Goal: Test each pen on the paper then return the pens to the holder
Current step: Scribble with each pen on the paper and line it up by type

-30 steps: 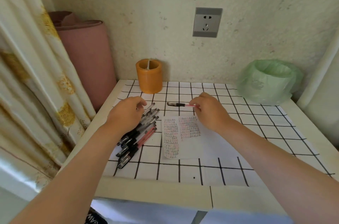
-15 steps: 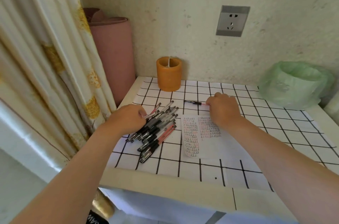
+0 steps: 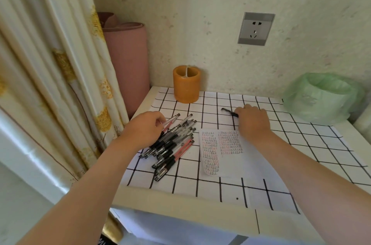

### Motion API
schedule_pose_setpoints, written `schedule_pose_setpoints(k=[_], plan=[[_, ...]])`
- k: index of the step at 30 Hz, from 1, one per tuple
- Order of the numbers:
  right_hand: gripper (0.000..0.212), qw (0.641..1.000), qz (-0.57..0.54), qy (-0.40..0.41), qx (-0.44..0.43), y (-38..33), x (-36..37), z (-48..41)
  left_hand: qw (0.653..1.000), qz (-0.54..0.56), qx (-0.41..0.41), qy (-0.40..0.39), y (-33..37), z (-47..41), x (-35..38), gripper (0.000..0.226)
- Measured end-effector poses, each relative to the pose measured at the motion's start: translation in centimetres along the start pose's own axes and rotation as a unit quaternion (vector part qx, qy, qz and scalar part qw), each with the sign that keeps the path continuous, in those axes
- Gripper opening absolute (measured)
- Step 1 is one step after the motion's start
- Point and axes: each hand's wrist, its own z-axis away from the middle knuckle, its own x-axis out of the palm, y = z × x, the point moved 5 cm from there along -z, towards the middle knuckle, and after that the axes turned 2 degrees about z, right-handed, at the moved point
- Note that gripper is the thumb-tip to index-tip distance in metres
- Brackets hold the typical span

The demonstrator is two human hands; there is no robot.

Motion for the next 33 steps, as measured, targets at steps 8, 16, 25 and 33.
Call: schedule_pose_setpoints(k=[8,16,25,33], plan=[[0.027,0.975,-0.173,-0.039,0.132,4.4,1.5,-0.1,0.994,0.070,0.076,0.023,5.3,-0.3,1.5,0.017],[0.035,0.985,-0.119,0.018,0.119,4.1,-0.8,-0.5,0.986,0.128,0.081,-0.075,8.9,-1.3,4.7,0.024],[0.035,0.926,-0.280,0.077,-0.243,-5.4,-6.3,3.0,0.981,0.152,0.113,-0.047,9.3,-0.4,4.0,0.022],[0.031,0.943,-0.245,0.056,-0.218,-4.1,-5.9,5.0,0.992,0.087,0.082,-0.048,8.2,1.1,2.7,0.019]])
